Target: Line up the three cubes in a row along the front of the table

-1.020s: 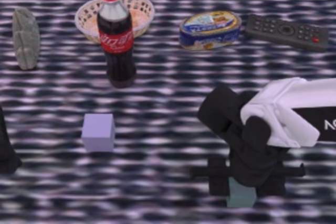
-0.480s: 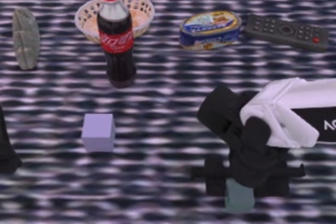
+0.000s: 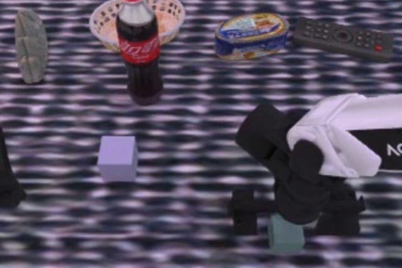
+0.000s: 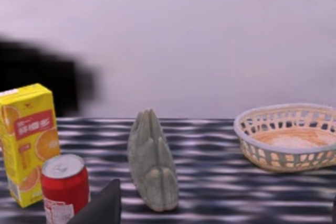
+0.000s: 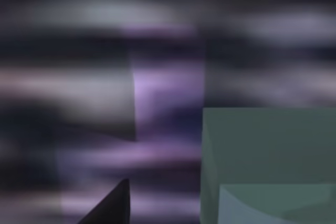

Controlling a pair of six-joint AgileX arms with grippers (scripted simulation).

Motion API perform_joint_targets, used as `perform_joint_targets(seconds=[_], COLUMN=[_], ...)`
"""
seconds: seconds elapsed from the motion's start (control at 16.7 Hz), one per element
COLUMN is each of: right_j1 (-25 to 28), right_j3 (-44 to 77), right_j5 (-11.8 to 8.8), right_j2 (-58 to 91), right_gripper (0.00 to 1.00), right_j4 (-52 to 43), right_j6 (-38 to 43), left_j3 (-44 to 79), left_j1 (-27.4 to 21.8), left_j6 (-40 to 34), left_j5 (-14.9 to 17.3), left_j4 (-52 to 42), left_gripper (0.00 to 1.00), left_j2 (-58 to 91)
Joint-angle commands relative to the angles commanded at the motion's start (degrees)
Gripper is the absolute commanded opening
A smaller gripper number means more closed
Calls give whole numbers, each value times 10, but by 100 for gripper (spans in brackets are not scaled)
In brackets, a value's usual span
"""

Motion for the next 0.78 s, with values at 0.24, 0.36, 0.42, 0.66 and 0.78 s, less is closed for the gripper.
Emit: perform_joint_targets(seconds=[0.24,0.36,0.42,0.66,0.78], right_j1=[0,2,3,6,6], right_j3=[1,15,24,69,84], right_j5=[0,0,0,0,0], right_j2=[-1,-10,-17,-55,-71], right_gripper=[100,100,100,100,100], right_j4=[-2,-24,-42,-130,-156], right_j6=[0,0,0,1,1], left_j3=[0,0,0,0,0], left_j1=[0,0,0,0,0], left_j6=[0,0,0,0,0], left_j5=[0,0,0,0,0], left_j4=[0,0,0,0,0], left_gripper=[100,100,100,100,100], left_j2=[0,0,0,0,0])
